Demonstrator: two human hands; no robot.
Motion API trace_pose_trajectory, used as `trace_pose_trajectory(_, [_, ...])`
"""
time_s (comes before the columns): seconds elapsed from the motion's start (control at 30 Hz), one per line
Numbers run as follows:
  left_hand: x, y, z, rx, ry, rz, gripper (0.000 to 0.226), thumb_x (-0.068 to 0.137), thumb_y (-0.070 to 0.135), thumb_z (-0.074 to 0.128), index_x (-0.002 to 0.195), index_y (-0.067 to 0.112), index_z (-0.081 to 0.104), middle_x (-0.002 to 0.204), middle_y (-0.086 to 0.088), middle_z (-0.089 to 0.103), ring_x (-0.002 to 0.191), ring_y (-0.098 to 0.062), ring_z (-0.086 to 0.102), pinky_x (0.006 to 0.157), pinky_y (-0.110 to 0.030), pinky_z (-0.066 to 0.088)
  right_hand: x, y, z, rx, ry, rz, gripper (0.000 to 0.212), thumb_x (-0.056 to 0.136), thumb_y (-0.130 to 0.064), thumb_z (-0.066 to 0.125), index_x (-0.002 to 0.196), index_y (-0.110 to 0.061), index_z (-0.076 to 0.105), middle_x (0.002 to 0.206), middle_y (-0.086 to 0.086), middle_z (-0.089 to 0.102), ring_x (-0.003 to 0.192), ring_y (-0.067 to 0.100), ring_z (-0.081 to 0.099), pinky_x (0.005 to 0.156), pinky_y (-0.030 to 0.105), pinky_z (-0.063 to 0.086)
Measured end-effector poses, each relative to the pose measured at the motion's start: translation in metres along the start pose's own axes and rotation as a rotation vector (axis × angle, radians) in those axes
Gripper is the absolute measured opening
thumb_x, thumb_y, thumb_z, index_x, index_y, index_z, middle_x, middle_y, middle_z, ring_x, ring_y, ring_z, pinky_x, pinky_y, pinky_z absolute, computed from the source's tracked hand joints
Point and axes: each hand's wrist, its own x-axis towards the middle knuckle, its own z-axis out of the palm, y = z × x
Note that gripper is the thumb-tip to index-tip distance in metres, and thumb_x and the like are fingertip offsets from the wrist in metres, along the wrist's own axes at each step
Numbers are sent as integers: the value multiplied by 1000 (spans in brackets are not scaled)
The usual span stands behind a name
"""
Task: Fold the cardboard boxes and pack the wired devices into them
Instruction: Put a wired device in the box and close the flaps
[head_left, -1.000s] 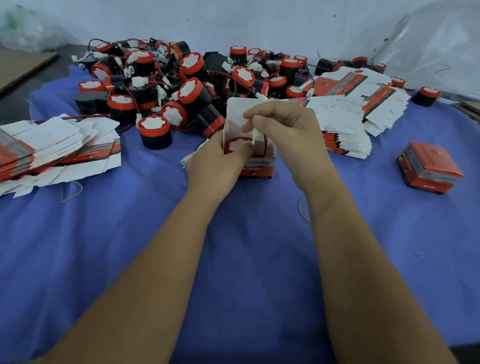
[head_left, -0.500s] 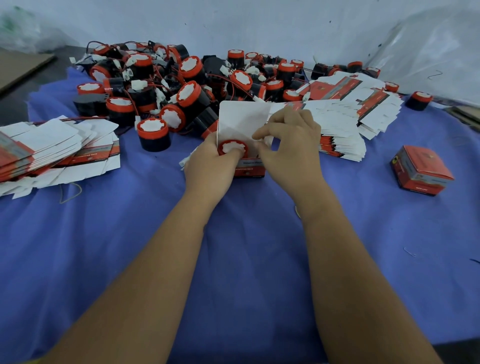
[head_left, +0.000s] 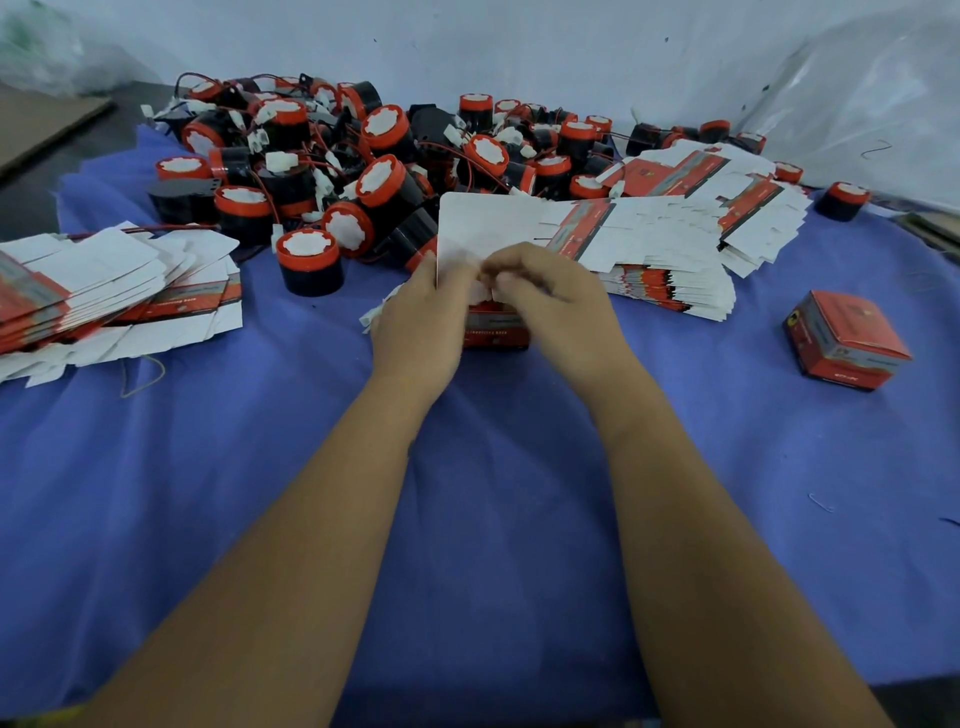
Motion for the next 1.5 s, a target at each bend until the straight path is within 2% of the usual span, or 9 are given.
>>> trace_pose_trajectory(0.07, [2,2,-2,-205,42,-88,37,83,54,36,86,32,66,102,-3,72,102,-22,65,97,-50,51,3,4,0,40,46,60,22,99,-7,46,104,-16,66,97,-4,72,98,4,65,90,25,52])
trace_pose_trajectory(0.17, [3,-2,-4,-138,6,13,27,98,36,40,105,30,65,108,3,70,103,-16,65,95,-41,52,5,9,6,41,129,73,25,92,-2,58,108,-20,52,95,-5,70,93,5,63,85,21,50])
trace_pose_trajectory(0.33, [10,-13,-4,6,-4,157,34,96,13,54,125,28,58,116,11,65,107,-8,61,91,-28,51,7,15,8,-39,291,0,73,79,-3,72,140,-22,37,127,-6,44,119,9,44,99,21,39])
trace_pose_trajectory(0.43, [11,-13,-5,-30,77,240,28,91,6,60,105,30,62,102,19,65,98,-1,60,85,-21,50,9,16,0,9,138,48,39,89,3,56,118,-23,61,103,-19,61,96,-6,57,81,10,45])
trace_pose_trajectory(0.63, [12,-11,-17,-105,48,222,45,87,-6,53,83,35,72,107,12,68,96,2,63,74,-12,53,5,17,-8,245,164,179,38,86,8,47,86,-16,76,88,-10,71,92,3,64,85,21,53])
trace_pose_trajectory(0.73, [15,-11,-24,-242,-70,99,32,90,6,56,95,29,77,114,15,69,107,-1,62,93,-25,54,1,19,-11,190,76,148,17,90,-13,62,96,-19,77,98,-12,73,99,1,63,88,16,49])
trace_pose_trajectory(0.93, [10,-18,-25,315,-204,364,46,97,15,54,143,21,52,151,15,43,140,2,30,108,-10,24,-1,24,-15,-44,-103,82,47,82,-23,78,128,-20,64,134,-11,55,125,1,47,105,17,37])
trace_pose_trajectory(1.17, [12,-18,-29,271,-222,395,45,93,12,67,136,23,58,144,9,53,141,-5,37,118,-31,31,-2,24,-8,-150,-18,8,39,85,-25,75,123,-23,67,123,-12,62,117,0,52,105,19,39])
trace_pose_trajectory(1.5, [13,-17,-28,-53,-147,356,20,92,8,67,109,19,71,110,5,72,105,-5,66,91,-27,55,-1,20,-10,10,18,26,15,94,-21,65,106,-22,72,104,-10,70,101,4,63,89,28,54])
